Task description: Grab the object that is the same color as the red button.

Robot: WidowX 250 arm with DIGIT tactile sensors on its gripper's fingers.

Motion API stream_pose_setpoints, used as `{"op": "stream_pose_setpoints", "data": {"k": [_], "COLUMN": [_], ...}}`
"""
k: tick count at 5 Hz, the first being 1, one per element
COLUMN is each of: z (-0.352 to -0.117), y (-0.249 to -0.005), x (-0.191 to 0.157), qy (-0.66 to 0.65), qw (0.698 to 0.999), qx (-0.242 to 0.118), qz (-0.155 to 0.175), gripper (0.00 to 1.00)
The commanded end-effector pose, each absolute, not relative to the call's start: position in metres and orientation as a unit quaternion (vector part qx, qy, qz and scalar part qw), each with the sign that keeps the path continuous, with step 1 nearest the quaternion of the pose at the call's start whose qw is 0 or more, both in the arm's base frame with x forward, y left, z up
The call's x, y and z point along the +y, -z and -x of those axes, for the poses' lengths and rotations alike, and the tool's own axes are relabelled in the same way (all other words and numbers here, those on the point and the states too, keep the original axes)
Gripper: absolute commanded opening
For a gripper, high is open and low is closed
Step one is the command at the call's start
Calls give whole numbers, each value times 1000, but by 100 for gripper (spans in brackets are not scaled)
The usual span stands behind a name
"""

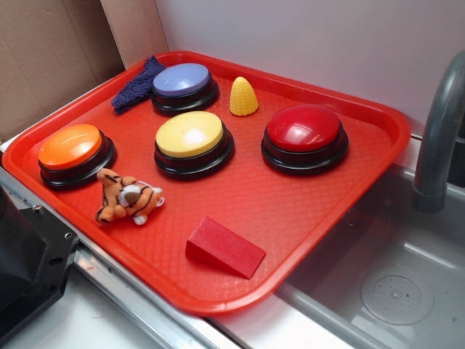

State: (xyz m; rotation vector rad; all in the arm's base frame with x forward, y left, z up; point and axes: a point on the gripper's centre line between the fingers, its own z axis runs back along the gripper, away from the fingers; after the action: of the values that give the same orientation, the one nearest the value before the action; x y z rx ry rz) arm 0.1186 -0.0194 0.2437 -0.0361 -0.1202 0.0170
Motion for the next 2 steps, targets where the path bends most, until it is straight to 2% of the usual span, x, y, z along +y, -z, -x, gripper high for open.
{"op": "stream_pose_setpoints", "data": {"k": [1,2], "z": [-119,-136], "y": [-244,-235], "x": [-19,-52], "qy": [-8,122], "qw": [998,991], "qx": [-60,-34], "qz": [18,-50], "gripper": [100,100]}}
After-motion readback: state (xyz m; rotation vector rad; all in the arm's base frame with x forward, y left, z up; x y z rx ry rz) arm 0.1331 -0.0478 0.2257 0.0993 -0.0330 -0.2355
